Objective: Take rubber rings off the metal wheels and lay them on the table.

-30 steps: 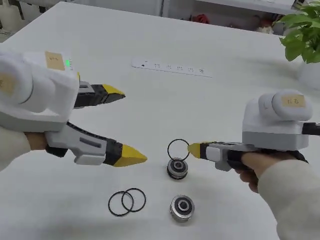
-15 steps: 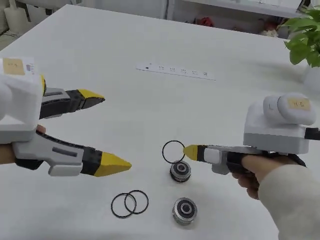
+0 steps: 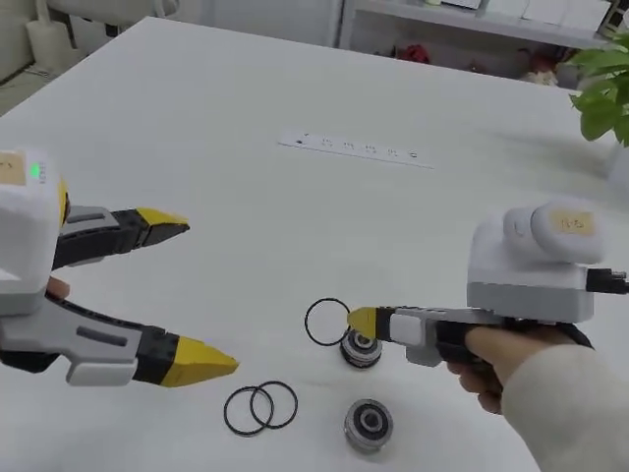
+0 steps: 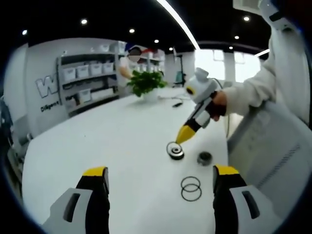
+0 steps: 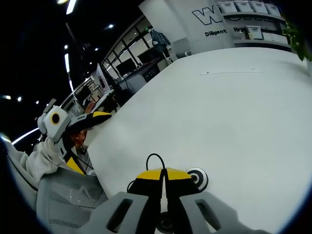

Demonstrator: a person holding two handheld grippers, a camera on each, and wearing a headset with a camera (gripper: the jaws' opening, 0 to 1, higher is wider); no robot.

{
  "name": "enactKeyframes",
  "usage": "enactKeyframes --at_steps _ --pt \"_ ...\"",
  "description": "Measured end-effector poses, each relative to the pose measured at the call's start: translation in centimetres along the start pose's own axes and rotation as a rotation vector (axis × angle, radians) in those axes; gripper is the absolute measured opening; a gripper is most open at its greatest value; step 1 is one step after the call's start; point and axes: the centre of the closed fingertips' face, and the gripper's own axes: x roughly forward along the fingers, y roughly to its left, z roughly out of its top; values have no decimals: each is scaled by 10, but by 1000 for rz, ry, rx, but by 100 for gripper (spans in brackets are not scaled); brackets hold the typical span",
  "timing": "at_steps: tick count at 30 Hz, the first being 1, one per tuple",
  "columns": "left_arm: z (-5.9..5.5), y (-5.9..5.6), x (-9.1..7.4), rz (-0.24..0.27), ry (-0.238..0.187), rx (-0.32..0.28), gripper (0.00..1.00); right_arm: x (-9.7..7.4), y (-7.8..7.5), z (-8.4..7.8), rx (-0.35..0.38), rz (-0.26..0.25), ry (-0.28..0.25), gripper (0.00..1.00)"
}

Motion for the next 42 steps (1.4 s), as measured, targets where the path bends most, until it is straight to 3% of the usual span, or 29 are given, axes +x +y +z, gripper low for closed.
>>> enactKeyframes --at_steps 4,24,34,42 --pt "-8 -2 -3 1 20 -11 89 4 6 -6 -12 18 25 0" --pt "-15 -12 0 -34 47 -26 89 23 38 -44 -74 108 177 0" --pt "-18 -15 0 -45 59 -24 88 27 38 -61 -89 105 245 0" --pt "-21 -16 1 -51 73 -18 87 29 36 -65 -88 95 252 0"
